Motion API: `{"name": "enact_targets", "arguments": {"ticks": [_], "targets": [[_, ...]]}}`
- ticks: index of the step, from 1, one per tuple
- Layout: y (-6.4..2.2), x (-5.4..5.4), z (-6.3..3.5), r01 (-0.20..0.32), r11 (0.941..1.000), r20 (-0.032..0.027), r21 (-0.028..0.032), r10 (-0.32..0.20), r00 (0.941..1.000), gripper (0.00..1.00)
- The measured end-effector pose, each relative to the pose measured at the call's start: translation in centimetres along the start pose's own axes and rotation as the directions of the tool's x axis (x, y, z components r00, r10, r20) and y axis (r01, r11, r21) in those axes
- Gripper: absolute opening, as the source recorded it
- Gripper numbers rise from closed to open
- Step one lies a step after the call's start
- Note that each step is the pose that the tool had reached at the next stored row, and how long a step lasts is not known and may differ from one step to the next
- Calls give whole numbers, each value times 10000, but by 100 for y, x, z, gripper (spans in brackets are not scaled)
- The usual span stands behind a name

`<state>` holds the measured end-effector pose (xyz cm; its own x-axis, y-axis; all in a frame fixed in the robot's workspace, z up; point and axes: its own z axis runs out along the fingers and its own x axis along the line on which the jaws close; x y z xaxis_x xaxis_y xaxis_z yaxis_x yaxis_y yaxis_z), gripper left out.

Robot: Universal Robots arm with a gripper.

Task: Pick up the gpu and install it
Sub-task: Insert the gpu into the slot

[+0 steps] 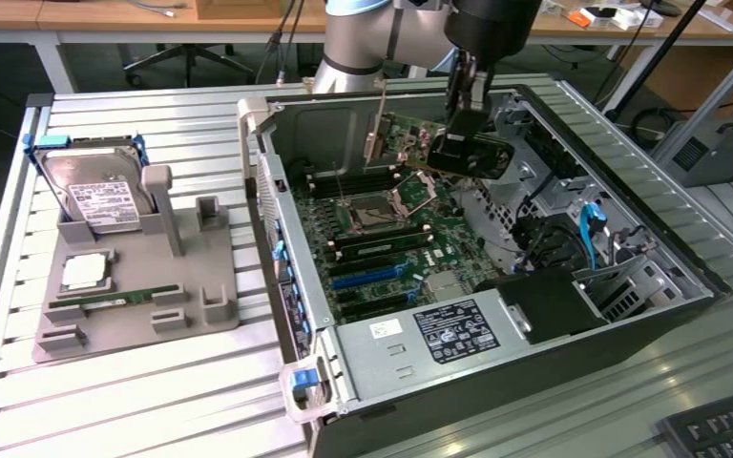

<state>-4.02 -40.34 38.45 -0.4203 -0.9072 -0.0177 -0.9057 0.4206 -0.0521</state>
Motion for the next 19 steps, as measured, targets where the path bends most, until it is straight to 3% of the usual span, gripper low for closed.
{"name": "enact_targets", "arguments": {"ticks": [19], "targets": [[0, 1, 0, 592, 9982, 30, -9, -592, 9982, 27]]}}
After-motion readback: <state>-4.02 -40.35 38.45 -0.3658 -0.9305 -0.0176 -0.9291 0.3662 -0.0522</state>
